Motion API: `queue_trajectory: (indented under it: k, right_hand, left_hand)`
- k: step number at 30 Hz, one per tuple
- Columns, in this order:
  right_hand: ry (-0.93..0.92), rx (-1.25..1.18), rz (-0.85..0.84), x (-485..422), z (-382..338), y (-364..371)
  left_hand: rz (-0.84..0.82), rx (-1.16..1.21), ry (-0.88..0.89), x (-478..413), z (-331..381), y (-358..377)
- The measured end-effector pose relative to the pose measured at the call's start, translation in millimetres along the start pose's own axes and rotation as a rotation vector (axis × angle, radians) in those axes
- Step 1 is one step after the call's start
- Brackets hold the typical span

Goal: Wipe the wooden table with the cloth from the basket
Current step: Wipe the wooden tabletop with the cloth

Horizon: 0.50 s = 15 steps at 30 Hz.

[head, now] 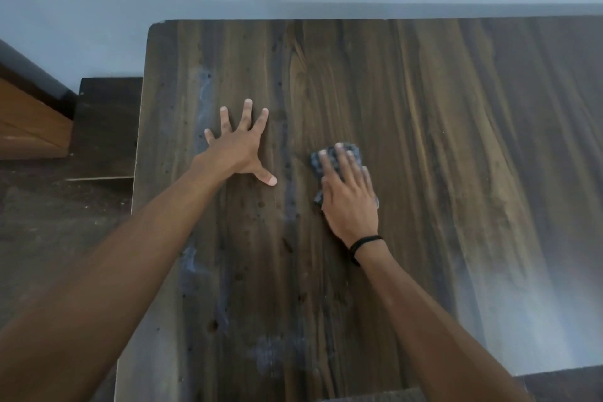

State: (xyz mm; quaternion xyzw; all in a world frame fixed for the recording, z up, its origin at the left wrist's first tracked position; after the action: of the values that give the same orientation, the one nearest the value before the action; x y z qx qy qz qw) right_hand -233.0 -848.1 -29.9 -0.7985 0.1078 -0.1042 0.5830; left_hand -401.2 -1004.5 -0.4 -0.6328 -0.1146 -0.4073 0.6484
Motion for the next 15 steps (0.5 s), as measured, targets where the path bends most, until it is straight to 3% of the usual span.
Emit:
queue_trajectory:
  k: [2, 5, 6, 9, 10, 13, 15]
  right_hand:
    - [0.127, 0.007, 0.03, 16, -2, -2]
    - [-0.139, 0.033, -0.055, 43, -16, 7]
    - [-0.125, 0.031, -0.038, 42, -8, 4]
    - [0.167, 0.001, 0.053, 35, 1, -3]
    - [0.15, 0.005, 0.034, 40, -10, 1]
    - [-0.174, 0.033, -0.068, 57, -22, 8]
    - [-0.072, 0.017, -0.027, 47, -1, 1]
  left_hand:
    - [-0.014, 0.002, 0.002, 6, 1, 10]
    - [-0.026, -0.005, -0.007, 11, 2, 22]
    - [-0.015, -0.002, -0.002, 11, 2, 22]
    - [-0.008, -0.006, 0.004, 12, 2, 20]
    - [-0.008, -0.011, 0.004, 12, 2, 19]
    - [-0.003, -0.022, -0.001, 13, 4, 20]
    - [0.012, -0.02, 0.001, 14, 2, 20]
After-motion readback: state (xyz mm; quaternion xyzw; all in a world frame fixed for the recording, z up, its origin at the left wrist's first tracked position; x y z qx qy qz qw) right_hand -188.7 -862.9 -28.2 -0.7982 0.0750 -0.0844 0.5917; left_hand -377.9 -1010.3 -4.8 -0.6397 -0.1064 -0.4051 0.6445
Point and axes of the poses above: each hand's wrist, its own x-axis away from the middle knuckle, its own y-axis out of the palm, z = x × y, the point moved 5 cm from there along -x, towards the middle knuckle, and after that the axes turned 2 degrees about -y, right-handed, at the moved point
